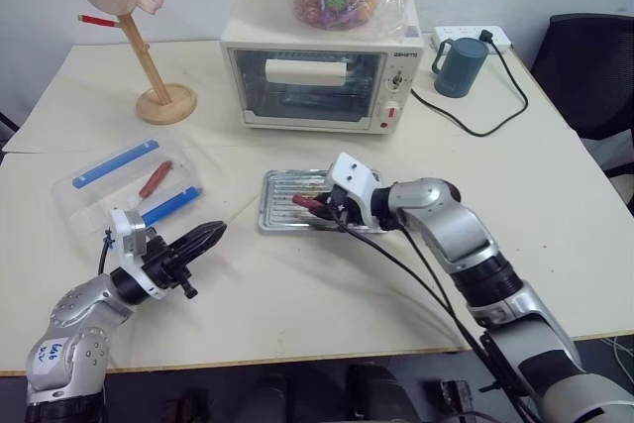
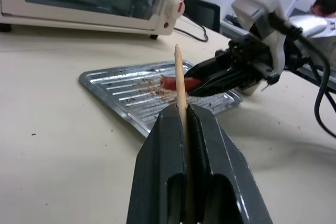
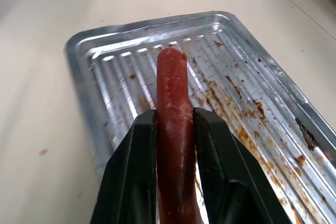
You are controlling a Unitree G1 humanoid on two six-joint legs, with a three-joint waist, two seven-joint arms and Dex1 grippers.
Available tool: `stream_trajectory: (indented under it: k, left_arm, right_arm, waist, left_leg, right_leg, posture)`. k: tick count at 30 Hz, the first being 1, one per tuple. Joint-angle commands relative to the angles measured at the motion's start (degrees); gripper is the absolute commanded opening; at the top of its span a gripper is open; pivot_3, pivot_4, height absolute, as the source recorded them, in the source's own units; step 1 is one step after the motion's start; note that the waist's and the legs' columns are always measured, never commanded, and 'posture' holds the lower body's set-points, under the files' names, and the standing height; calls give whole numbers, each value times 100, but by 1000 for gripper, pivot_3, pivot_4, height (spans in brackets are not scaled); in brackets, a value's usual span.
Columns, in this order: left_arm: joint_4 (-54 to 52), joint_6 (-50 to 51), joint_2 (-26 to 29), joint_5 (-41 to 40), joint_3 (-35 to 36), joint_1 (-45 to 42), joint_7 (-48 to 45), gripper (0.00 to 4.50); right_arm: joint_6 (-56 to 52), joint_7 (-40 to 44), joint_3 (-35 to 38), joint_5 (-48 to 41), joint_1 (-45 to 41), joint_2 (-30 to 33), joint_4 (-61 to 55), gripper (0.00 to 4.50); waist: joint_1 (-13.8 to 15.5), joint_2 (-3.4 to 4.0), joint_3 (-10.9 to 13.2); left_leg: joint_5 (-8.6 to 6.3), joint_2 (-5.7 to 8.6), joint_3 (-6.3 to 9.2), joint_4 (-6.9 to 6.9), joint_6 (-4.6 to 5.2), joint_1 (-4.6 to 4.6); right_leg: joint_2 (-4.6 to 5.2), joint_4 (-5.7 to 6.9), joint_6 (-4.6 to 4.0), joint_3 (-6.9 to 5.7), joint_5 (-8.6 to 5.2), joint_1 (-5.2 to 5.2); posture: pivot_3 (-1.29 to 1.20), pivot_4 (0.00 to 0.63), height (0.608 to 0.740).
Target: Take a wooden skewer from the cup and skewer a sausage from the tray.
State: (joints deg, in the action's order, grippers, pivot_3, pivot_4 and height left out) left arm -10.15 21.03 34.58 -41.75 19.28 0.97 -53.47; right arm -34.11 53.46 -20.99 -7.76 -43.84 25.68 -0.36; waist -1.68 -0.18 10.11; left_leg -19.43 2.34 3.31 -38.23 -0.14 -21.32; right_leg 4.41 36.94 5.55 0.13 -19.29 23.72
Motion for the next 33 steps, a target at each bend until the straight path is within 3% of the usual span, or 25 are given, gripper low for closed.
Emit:
stream_trajectory:
  k: [1,5,10,18,33]
  left_arm:
    - [-33,-199,757,370,-227,74,-993,0]
    - [-258,-83,1367,278,-401,-295,-1664,0]
    - [-165,63,1625,300,-767,-845,-2075,0]
    - [-237,246,1302,284,-1181,-1347,-1979,0]
    - [-210,237,1135,404,-1313,-1422,-1862,0]
  right_arm:
    - [386,1151,166,-437,64,761,-1024,1044]
    - [99,2079,384,-1112,149,1557,-1747,1044]
    - [104,2423,402,-1275,104,1925,-1898,1044]
    - [182,2378,375,-1141,104,1939,-1787,1044]
    - [138,2189,309,-1141,9,1733,-1744,1044]
  waist:
    - [5,0,0]
    - [15,-1,2]
    - [6,0,2]
    - [15,-1,3]
    - [18,-1,3]
  left_leg:
    - [0,0,0,3,0,0]
    - [-2,-1,1,8,3,2]
    - [-1,-2,2,7,3,5]
    - [-1,-1,1,6,4,2]
    - [0,-1,1,2,3,2]
  right_leg:
    - [0,-2,0,0,0,0]
    - [3,-15,0,0,0,-8]
    - [4,-12,0,1,0,-9]
    - [4,-10,0,1,0,-6]
    - [3,-7,0,0,0,-6]
  posture:
    - [0,150,740]
    - [0,150,740]
    - [0,150,740]
    - [0,150,740]
    - [0,150,740]
